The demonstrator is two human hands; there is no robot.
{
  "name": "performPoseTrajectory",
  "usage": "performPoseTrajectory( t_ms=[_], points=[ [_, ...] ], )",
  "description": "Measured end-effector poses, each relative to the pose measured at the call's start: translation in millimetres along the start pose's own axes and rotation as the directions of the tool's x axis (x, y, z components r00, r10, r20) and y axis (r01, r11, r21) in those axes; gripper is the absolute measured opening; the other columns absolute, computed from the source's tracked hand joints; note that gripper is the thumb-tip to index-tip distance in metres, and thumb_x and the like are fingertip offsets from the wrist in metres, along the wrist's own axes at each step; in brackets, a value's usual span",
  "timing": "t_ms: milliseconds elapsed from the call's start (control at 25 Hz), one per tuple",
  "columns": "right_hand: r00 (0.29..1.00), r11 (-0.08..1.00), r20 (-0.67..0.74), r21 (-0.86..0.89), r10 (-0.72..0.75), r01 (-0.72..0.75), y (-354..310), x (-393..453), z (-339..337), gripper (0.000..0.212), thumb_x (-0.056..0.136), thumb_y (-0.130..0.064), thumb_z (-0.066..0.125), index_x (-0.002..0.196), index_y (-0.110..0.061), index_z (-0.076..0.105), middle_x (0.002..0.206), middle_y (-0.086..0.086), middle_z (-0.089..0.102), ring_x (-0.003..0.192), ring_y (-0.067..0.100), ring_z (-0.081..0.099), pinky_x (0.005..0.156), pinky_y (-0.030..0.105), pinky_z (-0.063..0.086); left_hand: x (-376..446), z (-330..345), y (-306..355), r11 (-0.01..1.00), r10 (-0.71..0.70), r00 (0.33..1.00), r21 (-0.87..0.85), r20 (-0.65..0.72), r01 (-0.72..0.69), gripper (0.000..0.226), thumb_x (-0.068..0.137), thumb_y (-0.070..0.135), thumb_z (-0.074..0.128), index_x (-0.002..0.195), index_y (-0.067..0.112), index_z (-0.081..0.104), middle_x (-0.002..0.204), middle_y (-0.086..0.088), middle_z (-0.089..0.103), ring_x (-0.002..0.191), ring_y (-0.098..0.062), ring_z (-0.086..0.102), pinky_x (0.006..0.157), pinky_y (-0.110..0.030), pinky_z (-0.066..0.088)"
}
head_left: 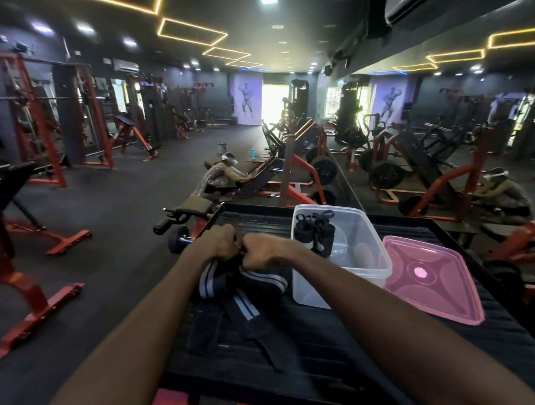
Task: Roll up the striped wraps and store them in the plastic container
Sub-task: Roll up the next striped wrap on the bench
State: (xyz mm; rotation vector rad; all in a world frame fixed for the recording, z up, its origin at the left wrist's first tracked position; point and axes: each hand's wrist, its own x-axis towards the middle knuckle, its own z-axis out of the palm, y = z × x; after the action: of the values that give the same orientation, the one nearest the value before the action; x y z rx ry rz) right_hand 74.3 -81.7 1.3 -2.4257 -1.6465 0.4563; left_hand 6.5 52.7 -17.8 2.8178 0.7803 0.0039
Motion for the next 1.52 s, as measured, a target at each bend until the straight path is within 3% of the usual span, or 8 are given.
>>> performPoseTrajectory(
  t_ms=[160,280,600,760,1000,1200,1400,1520],
  points=[
    [0.996,0.998,0.069,-0.036,0.055,-0.053,3,8,25,0.070,0.064,-0.056,0.073,0.120,-0.016,0.060,0.113,0.008,0.068,0.103,0.027,0.065,0.088,0.042,0.056,-9,6,-4,1.000,-0.018,0.997,-0.020,-0.072,0.017,0.035,0.087,0.034,0.060,0.113,0.012,0.064,0.120,-0.013,0.068,0.111,-0.034,0.064,0.088,-0.037,0.050],
    [0.994,0.991,0.056,-0.104,0.093,-0.087,2,7,28,0.086,0.071,-0.050,0.077,0.139,-0.012,0.041,0.129,0.013,0.058,0.116,0.033,0.059,0.092,0.041,0.052,-11,15,-9,0.999,-0.041,0.995,0.007,-0.086,0.041,0.040,0.087,0.045,0.058,0.111,0.013,0.060,0.122,-0.011,0.066,0.114,-0.034,0.061,0.095,-0.040,0.048],
    [0.990,0.992,0.066,0.009,0.128,-0.129,-15,-1,-3,0.020,0.080,-0.037,0.055,0.086,-0.017,0.057,0.098,0.011,0.061,0.084,0.027,0.060,0.061,0.029,0.044,-15,11,-24,0.963,-0.133,0.980,-0.252,-0.148,0.093,0.027,0.081,0.036,0.060,0.065,0.014,0.059,0.079,-0.009,0.066,0.079,-0.028,0.063,0.065,-0.030,0.044],
    [0.976,0.978,-0.100,0.092,0.196,-0.187,-25,-11,-41,0.035,0.080,-0.055,0.053,0.080,-0.021,0.063,0.095,0.008,0.061,0.077,0.023,0.056,0.054,0.027,0.039,-18,-1,-34,0.933,-0.192,0.961,-0.342,-0.198,0.116,0.033,0.088,0.034,0.053,0.084,0.007,0.072,0.095,-0.013,0.070,0.090,-0.030,0.064,0.084,-0.036,0.053],
    [0.859,0.922,-0.378,0.307,0.346,-0.236,-12,-28,-72,0.076,0.075,-0.061,0.054,0.132,-0.010,0.058,0.139,0.017,0.056,0.120,0.036,0.056,0.088,0.036,0.044,-24,2,-47,0.947,-0.169,0.960,-0.305,-0.225,0.096,0.027,0.099,0.013,0.039,0.097,0.002,0.064,0.115,-0.022,0.068,0.105,-0.038,0.062,0.090,-0.039,0.047],
    [0.879,0.908,-0.318,0.342,0.354,-0.242,-9,-31,-75,0.071,0.076,-0.058,0.062,0.133,-0.015,0.057,0.139,0.014,0.056,0.117,0.032,0.055,0.083,0.033,0.042,-33,7,-38,0.982,-0.039,0.981,-0.188,-0.192,0.002,0.026,0.094,0.008,0.049,0.115,0.003,0.063,0.119,-0.015,0.065,0.112,-0.034,0.061,0.094,-0.038,0.048],
    [0.907,0.915,-0.265,0.329,0.327,-0.234,-12,-36,-79,0.046,0.079,-0.049,0.069,0.115,-0.021,0.065,0.114,0.007,0.059,0.099,0.024,0.056,0.071,0.028,0.039,-40,-9,-5,0.755,0.005,0.976,-0.639,-0.219,-0.147,0.051,0.084,0.017,0.071,0.130,0.023,0.050,0.114,0.003,0.063,0.101,-0.014,0.063,0.085,-0.031,0.052],
    [0.924,0.867,-0.229,0.468,0.306,-0.171,-12,-35,-87,0.040,0.075,-0.043,0.075,0.100,-0.012,0.070,0.104,0.005,0.071,0.088,0.020,0.067,0.073,0.030,0.054,-28,-10,9,0.743,0.010,0.956,-0.637,-0.294,-0.204,0.030,0.095,0.024,0.062,0.124,0.019,0.059,0.109,0.002,0.064,0.098,-0.016,0.066,0.072,-0.024,0.048]
  ],
)
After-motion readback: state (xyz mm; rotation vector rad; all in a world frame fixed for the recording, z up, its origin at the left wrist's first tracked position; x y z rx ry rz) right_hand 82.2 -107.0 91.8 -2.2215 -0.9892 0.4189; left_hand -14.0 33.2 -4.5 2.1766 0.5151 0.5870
